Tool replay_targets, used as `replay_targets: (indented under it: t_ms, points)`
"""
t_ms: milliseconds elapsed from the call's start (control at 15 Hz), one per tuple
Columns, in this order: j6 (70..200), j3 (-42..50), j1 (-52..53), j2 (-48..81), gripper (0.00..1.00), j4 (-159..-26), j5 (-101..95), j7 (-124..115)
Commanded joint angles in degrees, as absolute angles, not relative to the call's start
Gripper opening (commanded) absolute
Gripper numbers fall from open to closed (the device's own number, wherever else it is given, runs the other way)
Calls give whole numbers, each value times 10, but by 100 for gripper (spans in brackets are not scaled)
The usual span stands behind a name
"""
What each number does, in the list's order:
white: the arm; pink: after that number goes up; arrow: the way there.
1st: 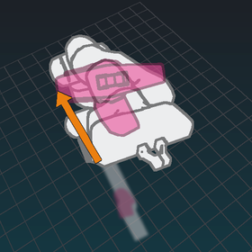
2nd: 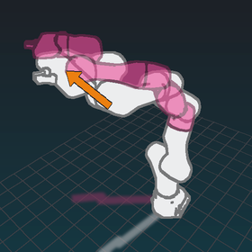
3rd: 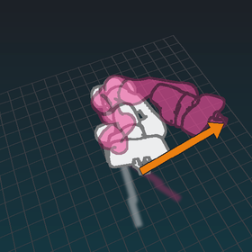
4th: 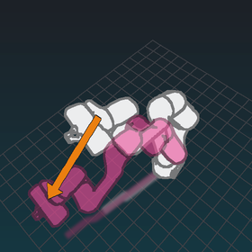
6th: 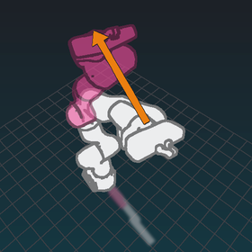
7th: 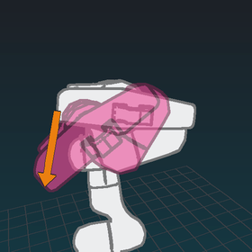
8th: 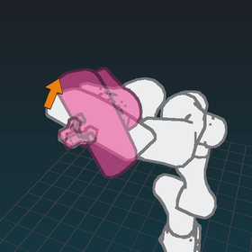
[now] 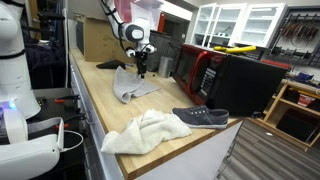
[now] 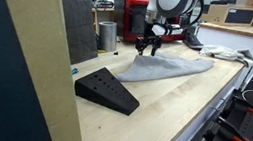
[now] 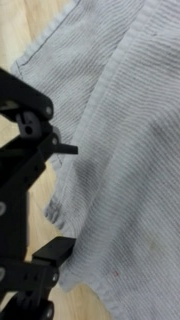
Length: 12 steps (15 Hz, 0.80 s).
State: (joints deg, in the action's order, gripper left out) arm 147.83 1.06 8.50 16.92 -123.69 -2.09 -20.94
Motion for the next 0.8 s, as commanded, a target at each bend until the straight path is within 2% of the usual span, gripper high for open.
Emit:
replay_targets:
  t_ms: [0,733]
  points:
    - [1504,2,71,166,100,-1256,-11,-178]
    - [1583,-19,68,184,100,-1241,-8,-120]
